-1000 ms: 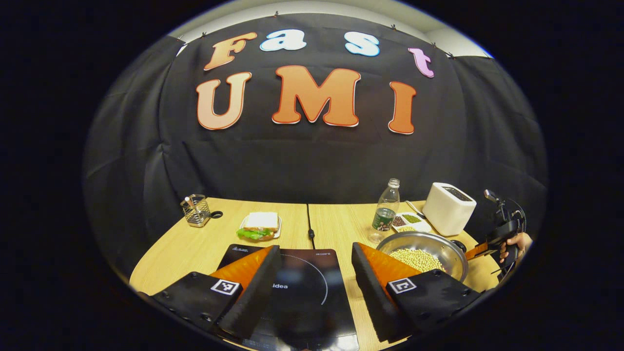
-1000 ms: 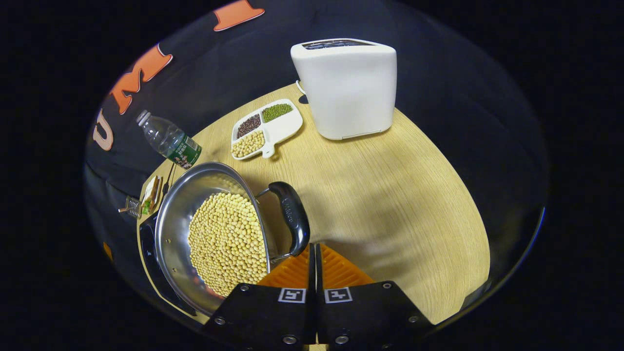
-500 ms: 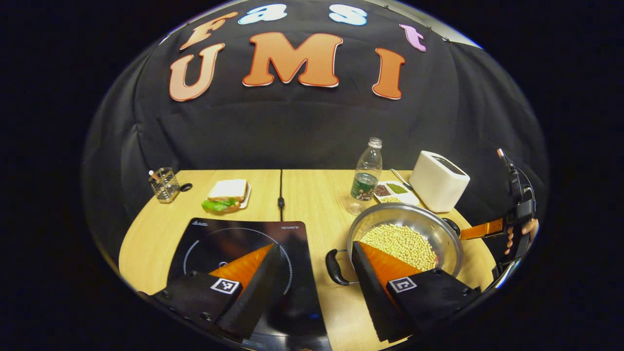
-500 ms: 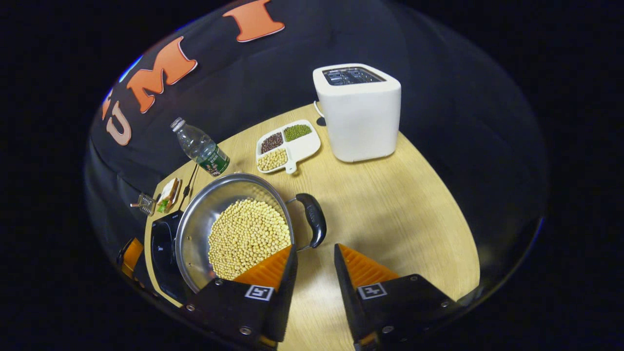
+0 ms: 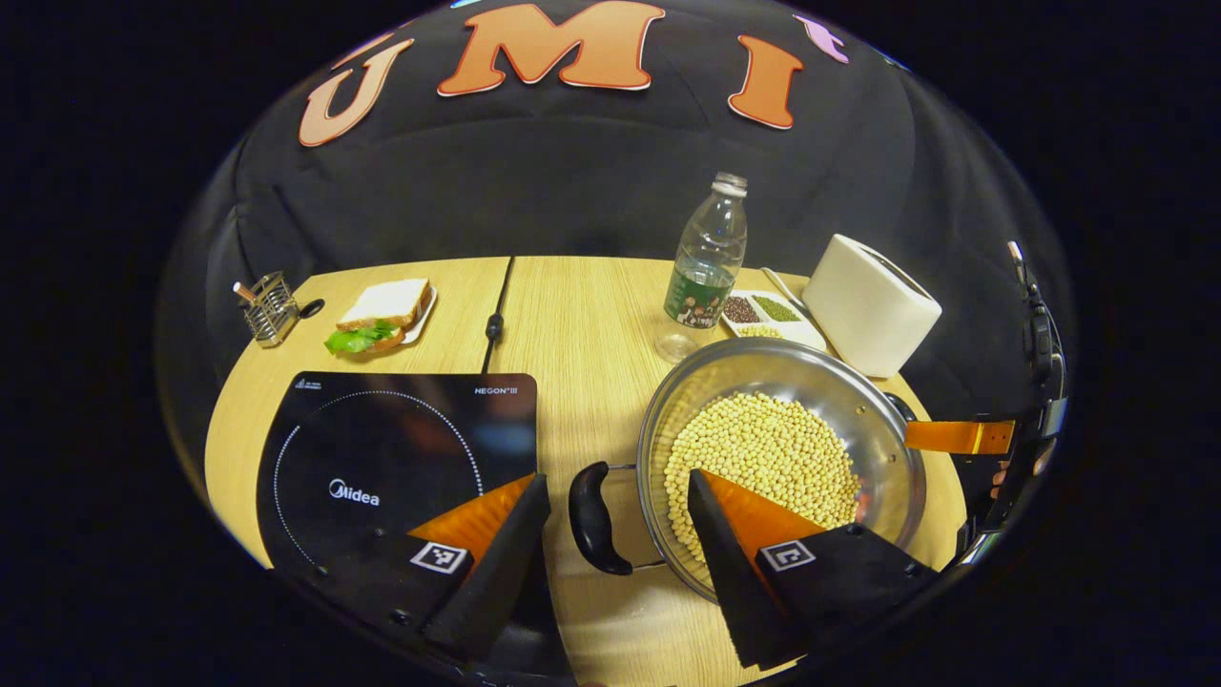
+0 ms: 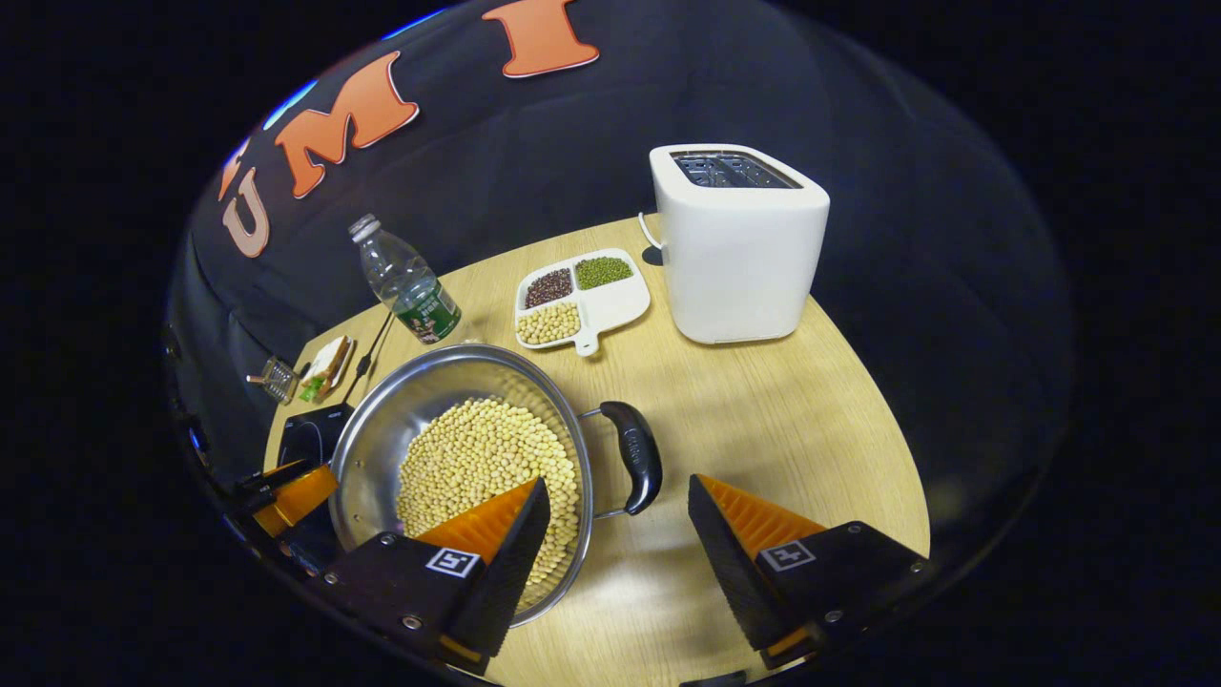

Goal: First push the handle of the pot to place it horizontally, then grasp the pot with both hands and set it on the induction cooktop.

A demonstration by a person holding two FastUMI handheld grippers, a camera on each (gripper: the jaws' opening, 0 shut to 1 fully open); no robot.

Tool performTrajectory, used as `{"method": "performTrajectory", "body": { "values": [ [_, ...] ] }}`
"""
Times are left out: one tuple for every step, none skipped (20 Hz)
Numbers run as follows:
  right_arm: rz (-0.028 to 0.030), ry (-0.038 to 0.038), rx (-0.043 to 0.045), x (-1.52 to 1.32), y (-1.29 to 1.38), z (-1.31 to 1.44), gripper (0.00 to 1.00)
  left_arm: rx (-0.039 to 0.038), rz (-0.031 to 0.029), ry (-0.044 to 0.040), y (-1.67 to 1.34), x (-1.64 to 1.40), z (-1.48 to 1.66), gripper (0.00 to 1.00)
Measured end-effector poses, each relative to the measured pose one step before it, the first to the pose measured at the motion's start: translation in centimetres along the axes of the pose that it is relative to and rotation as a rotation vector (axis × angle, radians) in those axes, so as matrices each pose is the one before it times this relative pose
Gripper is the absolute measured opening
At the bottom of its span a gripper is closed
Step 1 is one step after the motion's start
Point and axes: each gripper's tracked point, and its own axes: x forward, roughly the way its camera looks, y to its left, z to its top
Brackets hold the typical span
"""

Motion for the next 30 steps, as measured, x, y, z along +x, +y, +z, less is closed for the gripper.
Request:
{"method": "performTrajectory", "body": {
  "values": [
    [-0.01011,0.00331,-0.00773,0.493,-0.046,-0.042,0.92,-0.00539,-0.00122,0.01407,-0.173,0.442,-0.33,0.96],
    [-0.00452,0.00286,-0.00512,0.268,-0.087,-0.028,0.92,-0.01119,-0.02179,0.01759,-0.71,0.478,-0.505,0.96],
    [-0.00379,0.00213,-0.00628,0.287,0.022,-0.057,0.92,-0.00852,-0.00269,0.01292,-0.416,0.042,-0.256,0.95],
    [-0.00593,0.00089,-0.00969,0.158,0.032,-0.116,0.93,0.00132,0.01311,-0.00056,0.033,0.671,0.011,0.94],
    [-0.00812,0.00028,-0.0119,0.294,-0.148,-0.082,0.93,-0.00179,0.00967,-0.00759,0.026,0.43,0.34,0.95],
    [-0.00999,0.0007,-0.0102,0.171,-0.11,-0.135,0.93,0.0011,-0.00128,-0.00761,-0.128,0.144,0.12,0.95],
    [-0.00972,-0.00217,-0.00878,0.145,-0.083,0.072,0.92,0.00098,-0.01119,-0.00459,-0.303,0.101,0.111,0.95],
    [-0.01056,-0.00135,-0.00774,0.156,-0.335,-0.069,0.92,0.00462,-0.01063,-0.00582,-0.502,0.253,0.242,0.95],
    [-0.01144,-0.00294,-0.00637,0.188,-0.213,-0.008,0.92,0.00843,-0.00386,-0.00688,-0.298,0.31,0.279,0.95],
    [-0.01218,0.00148,-0.00965,0.124,-0.197,-0.099,0.92,0.01014,0.00339,-0.00809,-0.062,0.387,0.094,0.95],
    [-0.01158,0.00231,-0.0099,0.317,-0.163,-0.057,0.91,0.01025,0.00949,-0.00271,0.028,0.422,0.039,0.95],
    [-0.02444,0.00244,-0.0137,0.364,-0.445,0.032,0.9,0.00852,0.01421,-0.00106,0.02,0.425,-0.053,0.95],
    [-0.00111,0.00371,0.0017,0.253,-0.114,-0.082,0.9,0.00336,0.01475,-0.00336,0.014,0.405,0.03,0.95],
    [0.00142,0.00507,0.00563,0.287,0.087,0.062,0.89,0.01313,0.01433,-0.00304,0.052,0.456,0.167,0.95],
    [0.00219,-0.00171,-0.00134,0.147,0.124,0.078,0.88,0.00545,0.01411,-0.00599,0.206,0.503,0.106,0.95],
    [0.00245,-0.00126,-0.00512,0.061,0.145,-0.046,0.87,0.00261,0.01263,0.00061,0.198,0.307,-0.052,0.94],
    [0.00255,-0.00257,-0.0061,0.098,0.169,0.091,0.85,0.00032,0.00493,0.0062,-0.035,0.428,-0.211,0.93],
    [0.00169,-0.00115,-0.00358,0.022,0.06,0.037,0.84,-0.00432,0.01285,0.00708,0.118,0.337,-0.289,0.92],
    [0.00215,-0.00258,-0.0067,0.283,0.177,-0.017,0.82,0.0097,0.0132,-0.00191,0.089,0.293,0.006,0.93],
    [0.00106,0.00027,-0.00833,0.169,0.239,0.033,0.8,0.01517,0.00948,-0.00678,0.007,0.146,0.138,0.93],
    [-0.0097,0.00226,-0.01223,-0.091,0.074,-0.195,0.76,0.01623,0.01313,-0.00616,0.164,0.264,0.006,0.93],
    [-0.00502,-0.00743,-0.00576,0.092,0.002,0.129,0.74,0.00861,0.00888,0.00253,0.13,0.202,-0.093,0.92],
    [0.00146,0.00395,-0.00273,-0.097,-0.019,-0.049,0.74,-0.00093,-0.00142,-0.00348,0.112,0.241,0.085,0.91],
    [0.00371,-0.00026,0.00113,-0.063,-0.043,-0.018,0.69,-0.00223,-0.00105,-0.00554,-0.138,0.167,0.092,0.89],
    [-0.00036,-0.00143,-0.00314,0.065,-0.042,0.049,0.74,0.00843,-0.00308,-0.00072,-0.057,0.129,0.154,0.89],
    [-0.0045,-0.00439,-0.00457,0.111,-0.112,0.057,0.73,0.00299,-0.0051,-0.00456,-0.092,0.091,0.109,0.89],
    [-0.00755,-0.01109,-0.00404,-0.013,0.09,0.233,0.73,0.00552,-0.0009,-0.0043,-0.031,0.145,0.121,0.89],
    [-0.00907,-0.01862,0.00118,-0.169,-0.06,-0.018,0.73,-0.00332,-0.00072,-0.00584,-0.045,0.175,0.074,0.89],
    [-0.0048,-0.0105,-0.00487,-0.05,-0.054,0.107,0.72,-0.00188,-0.00032,-0.00343,-0.07,-0.25,0.079,0.85],
    [-0.00155,-0.01133,-0.0005,-0.003,-0.004,0.113,0.71,-0.00374,0.00157,-0.00924,0.036,0.036,0.038,0.86]
  ]
}}
